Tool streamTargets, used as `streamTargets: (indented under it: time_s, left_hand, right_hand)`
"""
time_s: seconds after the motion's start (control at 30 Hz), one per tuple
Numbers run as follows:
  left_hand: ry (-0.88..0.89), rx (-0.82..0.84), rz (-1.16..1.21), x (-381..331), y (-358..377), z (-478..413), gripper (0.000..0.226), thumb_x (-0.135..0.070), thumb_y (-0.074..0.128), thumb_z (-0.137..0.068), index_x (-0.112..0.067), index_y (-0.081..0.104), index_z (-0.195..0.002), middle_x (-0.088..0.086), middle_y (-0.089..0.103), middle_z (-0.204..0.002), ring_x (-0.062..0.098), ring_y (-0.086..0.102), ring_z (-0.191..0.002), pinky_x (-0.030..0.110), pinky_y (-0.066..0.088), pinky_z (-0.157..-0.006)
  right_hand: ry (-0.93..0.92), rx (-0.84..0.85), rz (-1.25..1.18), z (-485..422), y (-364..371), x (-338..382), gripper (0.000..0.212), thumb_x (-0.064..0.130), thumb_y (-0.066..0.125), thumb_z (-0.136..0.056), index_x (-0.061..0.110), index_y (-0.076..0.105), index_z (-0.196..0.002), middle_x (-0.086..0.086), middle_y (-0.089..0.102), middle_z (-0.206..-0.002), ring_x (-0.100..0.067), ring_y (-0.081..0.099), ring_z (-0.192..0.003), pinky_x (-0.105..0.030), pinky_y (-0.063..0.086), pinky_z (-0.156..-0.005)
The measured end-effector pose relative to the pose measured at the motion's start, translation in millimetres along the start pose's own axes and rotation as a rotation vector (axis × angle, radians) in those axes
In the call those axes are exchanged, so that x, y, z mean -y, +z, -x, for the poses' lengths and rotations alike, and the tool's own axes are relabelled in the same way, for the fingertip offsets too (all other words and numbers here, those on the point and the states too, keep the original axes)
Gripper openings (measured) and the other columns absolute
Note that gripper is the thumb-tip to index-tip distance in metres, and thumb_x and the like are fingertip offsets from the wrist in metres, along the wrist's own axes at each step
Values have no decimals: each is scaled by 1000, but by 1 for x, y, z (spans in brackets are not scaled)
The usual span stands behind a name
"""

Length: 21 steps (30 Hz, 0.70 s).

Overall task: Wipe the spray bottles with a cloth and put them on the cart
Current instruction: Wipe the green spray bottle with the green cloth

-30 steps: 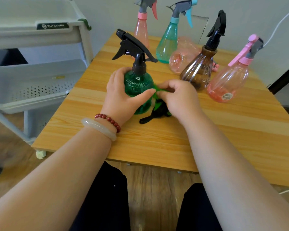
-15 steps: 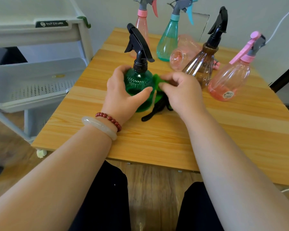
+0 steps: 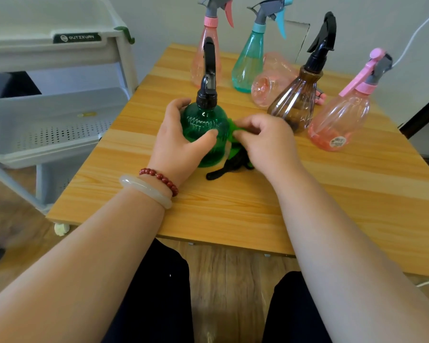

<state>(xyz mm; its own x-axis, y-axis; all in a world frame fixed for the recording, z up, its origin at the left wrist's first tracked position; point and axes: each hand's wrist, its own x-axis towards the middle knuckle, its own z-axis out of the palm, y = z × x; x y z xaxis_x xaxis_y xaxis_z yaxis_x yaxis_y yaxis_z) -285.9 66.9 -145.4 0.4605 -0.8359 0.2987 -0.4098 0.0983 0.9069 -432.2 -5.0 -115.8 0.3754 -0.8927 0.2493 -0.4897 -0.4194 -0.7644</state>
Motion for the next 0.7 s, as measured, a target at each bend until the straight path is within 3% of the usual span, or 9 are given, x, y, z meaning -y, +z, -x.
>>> streamTargets:
  time_s: [0.1, 0.2, 0.3, 0.37, 0.43, 0.5, 0.57, 0.7]
  left_hand:
    - [20, 32, -25, 1, 2, 0, 67, -39, 77, -77, -30, 40, -132, -9, 57, -124, 8, 57, -116, 23, 48, -96]
    - [47, 41, -75, 2, 2, -1, 68, -34, 80, -79, -32, 38, -133, -13, 55, -124, 5, 54, -117, 19, 44, -100]
    - [31, 31, -61, 1, 1, -2, 70, -33, 81, -79, -29, 39, -136, -22, 53, -116, -7, 54, -104, 1, 40, -86]
    - [27, 12, -53, -1, 1, -2, 71, -34, 82, -79, -27, 42, -137, -21, 54, -115, -6, 55, -103, 5, 42, -87]
    - [6, -20, 5, -1, 3, -3, 69, -35, 82, -78, -27, 45, -135, -24, 55, -113, -10, 57, -101, 9, 46, -90]
    - [-58, -63, 131, -3, 4, -5, 65, -41, 82, -77, -31, 46, -130, -20, 60, -115, -6, 61, -105, 23, 53, -94]
    - [-123, -81, 256, -7, 6, -7, 57, -42, 80, -78, -31, 49, -125, -12, 64, -117, 3, 66, -105, 36, 57, -92]
    - [-223, -20, 439, -16, 13, -12, 50, -44, 74, -80, -21, 58, -121, -3, 72, -112, 12, 71, -99, 38, 59, -86]
  right_hand:
    - [-35, -82, -217, -2, -1, 12, 19, 14, 68, -91, 31, 68, -98, 21, 65, -97, -1, 64, -99, -20, 52, -91]
    - [-33, -69, -225, 1, 3, 9, 16, 14, 66, -92, 26, 69, -102, 14, 68, -101, -5, 65, -100, -23, 53, -90]
    - [111, 57, -92, 4, 4, -3, 14, 16, 66, -93, 27, 69, -102, 12, 68, -97, -9, 65, -93, -26, 55, -84]
    - [120, 75, -55, 6, 4, -7, 14, 17, 66, -92, 27, 70, -101, 9, 69, -99, -11, 65, -94, -31, 55, -87]
    - [95, 6, -124, 5, 2, -3, 15, 17, 68, -92, 31, 68, -97, 13, 68, -98, -8, 65, -95, -25, 54, -86]
    - [55, -84, -235, 6, 1, 2, 17, 17, 69, -91, 33, 67, -96, 17, 68, -97, -3, 65, -94, -15, 52, -83]
    - [8, -168, -333, 6, 2, 4, 18, 15, 69, -91, 31, 67, -98, 18, 68, -95, 0, 65, -92, -13, 51, -82]
    - [-76, -272, -340, 6, 6, 4, 16, 16, 64, -95, 29, 69, -102, 22, 68, -98, 8, 62, -98, -14, 48, -91]
